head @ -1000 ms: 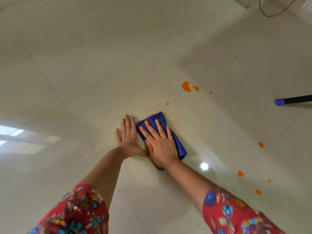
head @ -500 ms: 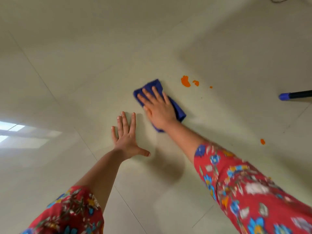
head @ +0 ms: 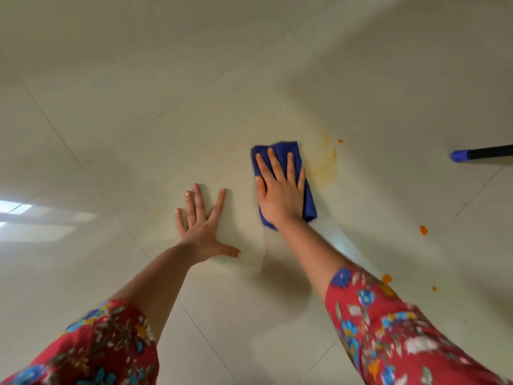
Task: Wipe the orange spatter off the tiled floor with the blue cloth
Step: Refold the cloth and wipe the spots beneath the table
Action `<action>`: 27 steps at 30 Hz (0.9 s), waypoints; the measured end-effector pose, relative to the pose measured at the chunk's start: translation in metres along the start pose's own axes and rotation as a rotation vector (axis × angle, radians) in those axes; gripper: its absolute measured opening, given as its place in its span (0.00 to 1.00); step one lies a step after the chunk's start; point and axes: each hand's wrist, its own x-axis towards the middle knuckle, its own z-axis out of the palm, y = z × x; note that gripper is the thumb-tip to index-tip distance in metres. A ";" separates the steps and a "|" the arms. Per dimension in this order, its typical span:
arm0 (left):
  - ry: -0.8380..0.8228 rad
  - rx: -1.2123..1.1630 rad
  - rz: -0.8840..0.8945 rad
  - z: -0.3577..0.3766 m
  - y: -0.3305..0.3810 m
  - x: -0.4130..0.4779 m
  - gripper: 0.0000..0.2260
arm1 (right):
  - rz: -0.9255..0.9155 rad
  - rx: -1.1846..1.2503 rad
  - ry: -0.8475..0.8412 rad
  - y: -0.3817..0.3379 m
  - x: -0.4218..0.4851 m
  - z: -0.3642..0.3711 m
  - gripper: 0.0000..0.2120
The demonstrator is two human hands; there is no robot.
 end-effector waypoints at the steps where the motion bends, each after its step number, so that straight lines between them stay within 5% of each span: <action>1: -0.013 0.002 -0.001 -0.001 0.000 -0.001 0.63 | -0.016 -0.002 -0.006 0.003 0.018 -0.003 0.25; 6: -0.028 0.000 0.005 -0.002 0.001 -0.001 0.64 | 0.264 -0.041 0.009 0.081 0.086 -0.031 0.24; 10: -0.027 -0.015 0.007 -0.002 -0.001 -0.001 0.64 | 0.471 0.041 0.110 0.096 0.025 -0.025 0.25; 15: -0.031 -0.018 0.003 -0.003 0.001 -0.001 0.64 | 0.019 -0.036 -0.003 0.065 -0.069 -0.007 0.25; 20: -0.032 -0.010 -0.001 -0.002 0.001 0.000 0.64 | 0.390 0.035 0.110 0.100 0.021 -0.023 0.24; 25: -0.037 -0.019 -0.002 -0.005 0.002 -0.001 0.64 | -0.066 0.023 0.036 0.058 -0.007 -0.011 0.24; 27: -0.045 -0.028 -0.002 -0.005 0.002 -0.001 0.64 | -0.020 0.035 0.072 0.096 -0.039 -0.013 0.23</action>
